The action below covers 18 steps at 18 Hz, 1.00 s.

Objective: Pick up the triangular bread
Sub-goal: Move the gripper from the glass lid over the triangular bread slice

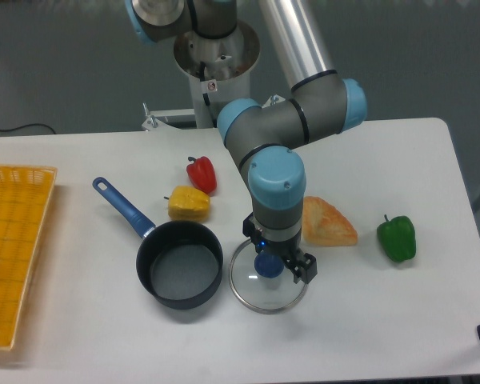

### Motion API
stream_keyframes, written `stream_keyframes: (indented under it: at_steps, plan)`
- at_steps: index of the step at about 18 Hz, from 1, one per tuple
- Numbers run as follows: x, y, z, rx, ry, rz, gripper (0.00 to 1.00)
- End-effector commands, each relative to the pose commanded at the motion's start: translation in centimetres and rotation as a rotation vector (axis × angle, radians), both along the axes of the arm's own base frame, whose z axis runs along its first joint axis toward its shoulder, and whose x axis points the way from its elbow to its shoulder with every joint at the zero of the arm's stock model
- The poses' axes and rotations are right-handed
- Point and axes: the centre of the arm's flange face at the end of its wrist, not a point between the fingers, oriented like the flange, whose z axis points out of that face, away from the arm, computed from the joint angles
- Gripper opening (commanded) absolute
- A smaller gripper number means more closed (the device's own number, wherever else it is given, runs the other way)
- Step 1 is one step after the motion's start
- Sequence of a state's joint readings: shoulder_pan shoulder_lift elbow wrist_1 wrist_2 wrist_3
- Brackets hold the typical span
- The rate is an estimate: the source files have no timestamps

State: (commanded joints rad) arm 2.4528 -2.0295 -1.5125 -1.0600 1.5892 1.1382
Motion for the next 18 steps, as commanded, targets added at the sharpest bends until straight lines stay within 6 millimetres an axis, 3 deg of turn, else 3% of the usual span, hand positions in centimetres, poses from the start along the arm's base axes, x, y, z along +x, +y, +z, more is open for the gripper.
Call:
stream_keyframes:
  at_steps: [4, 10, 14, 18]
  plan:
    - [-0.2, -0.3, 0.1, -0.001, -0.003, -0.011, 1.00]
    - [0.8, -1.2, -1.9, -0.024, -0.016, -0.004, 1.00]
    - [0.1, -3.4, -2.3, -0.036, -0.028, -0.016, 1.00]
    - [-0.8, -5.5, -3.9, -0.072, -0.050, -0.195, 1.00]
